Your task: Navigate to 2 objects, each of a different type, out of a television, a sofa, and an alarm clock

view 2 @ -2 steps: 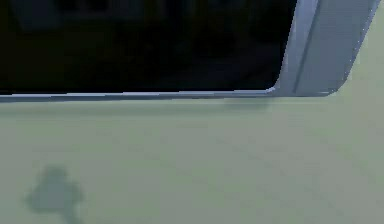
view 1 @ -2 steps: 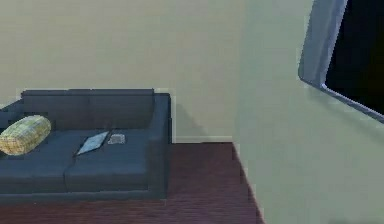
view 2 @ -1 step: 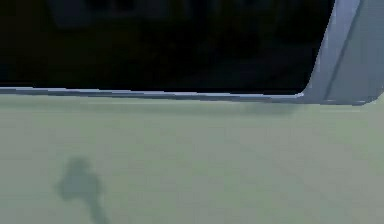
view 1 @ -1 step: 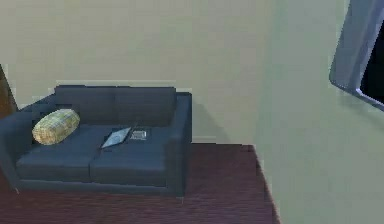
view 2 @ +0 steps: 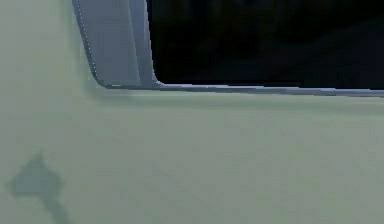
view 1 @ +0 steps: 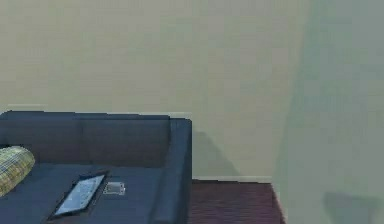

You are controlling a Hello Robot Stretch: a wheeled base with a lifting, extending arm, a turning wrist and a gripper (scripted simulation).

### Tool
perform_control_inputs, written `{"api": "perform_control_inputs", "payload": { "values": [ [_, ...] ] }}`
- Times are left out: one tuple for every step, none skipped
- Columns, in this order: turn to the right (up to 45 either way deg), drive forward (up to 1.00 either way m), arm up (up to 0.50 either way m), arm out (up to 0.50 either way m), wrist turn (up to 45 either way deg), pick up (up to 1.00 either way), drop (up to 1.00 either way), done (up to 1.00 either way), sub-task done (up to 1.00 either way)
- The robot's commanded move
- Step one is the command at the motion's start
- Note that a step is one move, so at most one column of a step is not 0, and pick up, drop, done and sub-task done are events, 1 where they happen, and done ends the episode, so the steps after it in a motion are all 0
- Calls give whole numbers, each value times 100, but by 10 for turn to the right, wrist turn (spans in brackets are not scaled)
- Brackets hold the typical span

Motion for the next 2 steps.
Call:
{"api": "perform_control_inputs", "payload": {
  "values": [
    [-330, 0, 0, 0, 0, 0, 0, 0, 0],
    [0, 0, 0, 0, 0, 0, 0, 100, 0]
  ]
}}
